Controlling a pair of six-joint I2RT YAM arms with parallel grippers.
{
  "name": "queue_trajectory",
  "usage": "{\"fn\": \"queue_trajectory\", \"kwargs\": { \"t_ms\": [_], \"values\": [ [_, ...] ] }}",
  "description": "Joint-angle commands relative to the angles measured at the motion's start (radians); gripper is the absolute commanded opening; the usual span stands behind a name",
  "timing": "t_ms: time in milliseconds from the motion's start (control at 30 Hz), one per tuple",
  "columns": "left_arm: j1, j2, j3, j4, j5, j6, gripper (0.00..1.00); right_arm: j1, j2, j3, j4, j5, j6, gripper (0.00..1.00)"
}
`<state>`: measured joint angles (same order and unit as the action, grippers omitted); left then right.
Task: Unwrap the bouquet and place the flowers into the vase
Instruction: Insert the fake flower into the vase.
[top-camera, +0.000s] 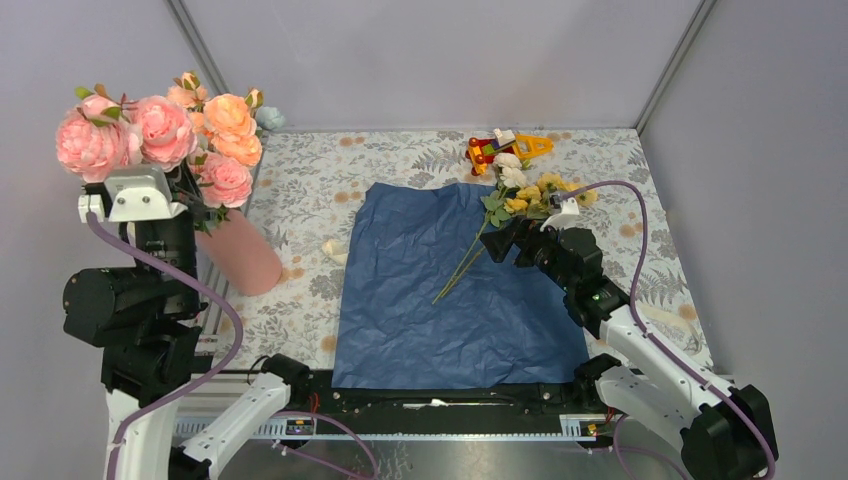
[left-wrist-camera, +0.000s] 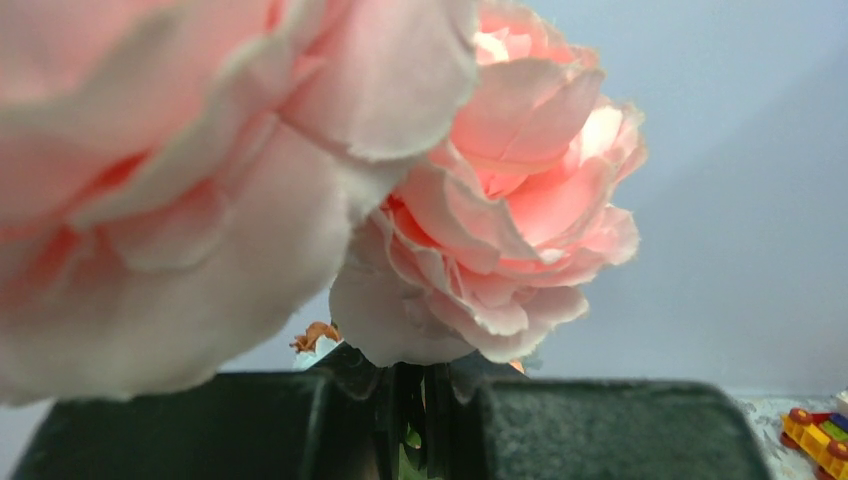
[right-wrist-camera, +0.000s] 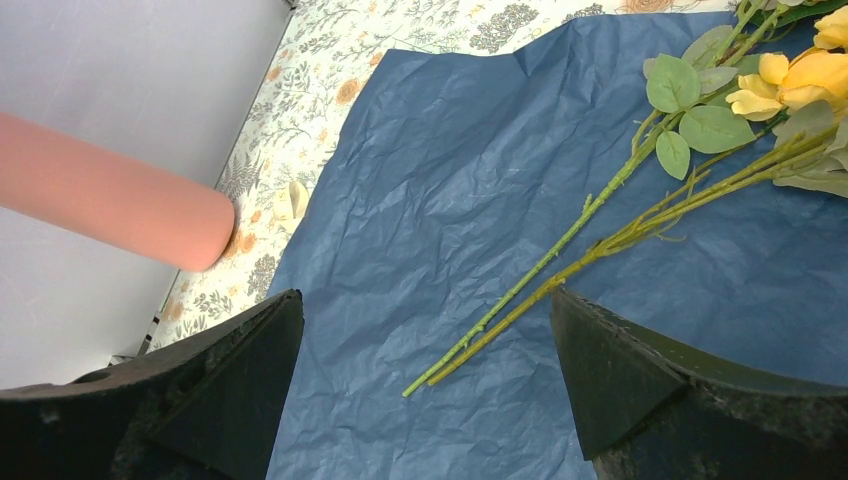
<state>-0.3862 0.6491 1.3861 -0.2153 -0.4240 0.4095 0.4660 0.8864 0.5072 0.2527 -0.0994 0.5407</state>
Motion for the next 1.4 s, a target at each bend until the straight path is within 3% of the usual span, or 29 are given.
{"fn": "queue_trajectory", "kwargs": {
  "t_ms": [0, 333, 933, 1367],
  "values": [
    [0.004, 0.050, 0.068, 0.084, 0.007, 0.013, 0.00, -0.007, -0.015, 0.002, 0.039, -0.016, 0.005, 0.99],
    [0.005, 0.060, 0.059, 0.098, -0.019, 0.043, 0.00, -0.010, -0.012, -0.002, 0.039, -0.017, -0.001, 0.98],
    [0.004, -0.051, -0.220, 0.185, -0.161, 0.088, 0.00, -0.015, -0.012, -0.009, 0.039, -0.028, -0.001, 0.98],
    [0.006, -0.137, -0.376, 0.239, -0.248, -0.042, 0.00, -0.016, -0.013, -0.022, 0.039, -0.034, 0.001, 0.98]
  ]
}}
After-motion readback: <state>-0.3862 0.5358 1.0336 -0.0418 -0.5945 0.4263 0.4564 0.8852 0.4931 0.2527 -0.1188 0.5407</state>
